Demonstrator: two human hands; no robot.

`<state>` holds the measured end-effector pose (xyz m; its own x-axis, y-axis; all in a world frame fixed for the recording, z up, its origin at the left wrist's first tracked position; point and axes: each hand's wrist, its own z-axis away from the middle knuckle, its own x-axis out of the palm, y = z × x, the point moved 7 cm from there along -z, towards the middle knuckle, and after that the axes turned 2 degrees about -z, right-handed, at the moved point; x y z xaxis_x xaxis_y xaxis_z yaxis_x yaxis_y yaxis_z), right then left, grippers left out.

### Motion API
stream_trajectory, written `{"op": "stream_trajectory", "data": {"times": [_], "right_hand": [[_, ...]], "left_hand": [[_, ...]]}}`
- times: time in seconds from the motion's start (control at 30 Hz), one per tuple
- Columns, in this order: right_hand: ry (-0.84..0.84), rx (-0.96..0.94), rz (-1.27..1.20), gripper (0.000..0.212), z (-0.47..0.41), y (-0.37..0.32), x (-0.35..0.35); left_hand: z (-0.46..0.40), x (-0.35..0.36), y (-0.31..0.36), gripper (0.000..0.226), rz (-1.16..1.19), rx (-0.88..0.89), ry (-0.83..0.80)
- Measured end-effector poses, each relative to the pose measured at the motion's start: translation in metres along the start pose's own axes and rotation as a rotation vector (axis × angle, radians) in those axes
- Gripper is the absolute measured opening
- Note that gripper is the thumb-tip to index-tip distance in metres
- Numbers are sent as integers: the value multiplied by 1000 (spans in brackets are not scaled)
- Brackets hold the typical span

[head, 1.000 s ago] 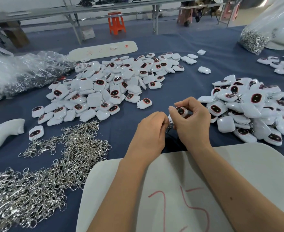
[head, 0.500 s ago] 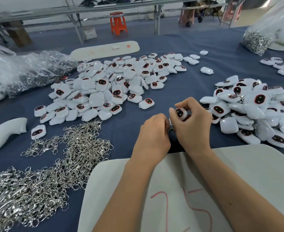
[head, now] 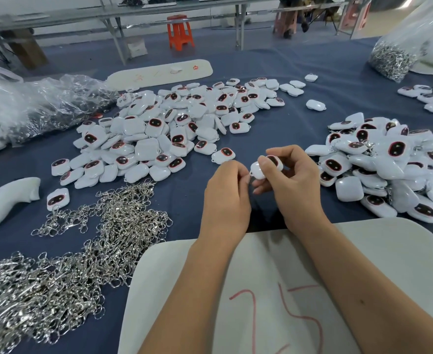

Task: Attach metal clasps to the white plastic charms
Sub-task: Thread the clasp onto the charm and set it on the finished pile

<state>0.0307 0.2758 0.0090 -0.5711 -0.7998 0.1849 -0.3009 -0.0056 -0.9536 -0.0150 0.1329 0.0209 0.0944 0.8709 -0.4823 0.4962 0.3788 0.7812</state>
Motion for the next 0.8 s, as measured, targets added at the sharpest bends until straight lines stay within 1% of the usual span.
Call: {"op": "stream_trajectory", "data": {"times": [0.1, 0.17, 0.3, 0.53, 0.63, 0.73, 0.8], "right_hand": [[-7, 68, -82, 15, -2, 5, 0], [-7, 101, -120, 15, -3, 7, -1], [-23, 144, -172, 17, -4, 9, 0], [-75, 167, -185, 12, -4, 10, 3], [-60, 159, -141, 8, -4, 11, 1], [-32, 128, -55, 11, -3, 11, -1], [-43, 66, 43, 14, -1, 7, 0]], "left_hand": [[-1, -6, 6, 8, 17, 91, 49], [-1, -8, 8, 6, 42, 126, 51], [-2, -9, 4, 11, 90, 94, 23], [-5, -16, 1, 8, 53, 138, 46], [-6, -17, 2, 7, -22, 177, 14], [-6, -17, 0, 10, -104, 170, -35], [-6, -16, -2, 10, -180, 155, -57]]}}
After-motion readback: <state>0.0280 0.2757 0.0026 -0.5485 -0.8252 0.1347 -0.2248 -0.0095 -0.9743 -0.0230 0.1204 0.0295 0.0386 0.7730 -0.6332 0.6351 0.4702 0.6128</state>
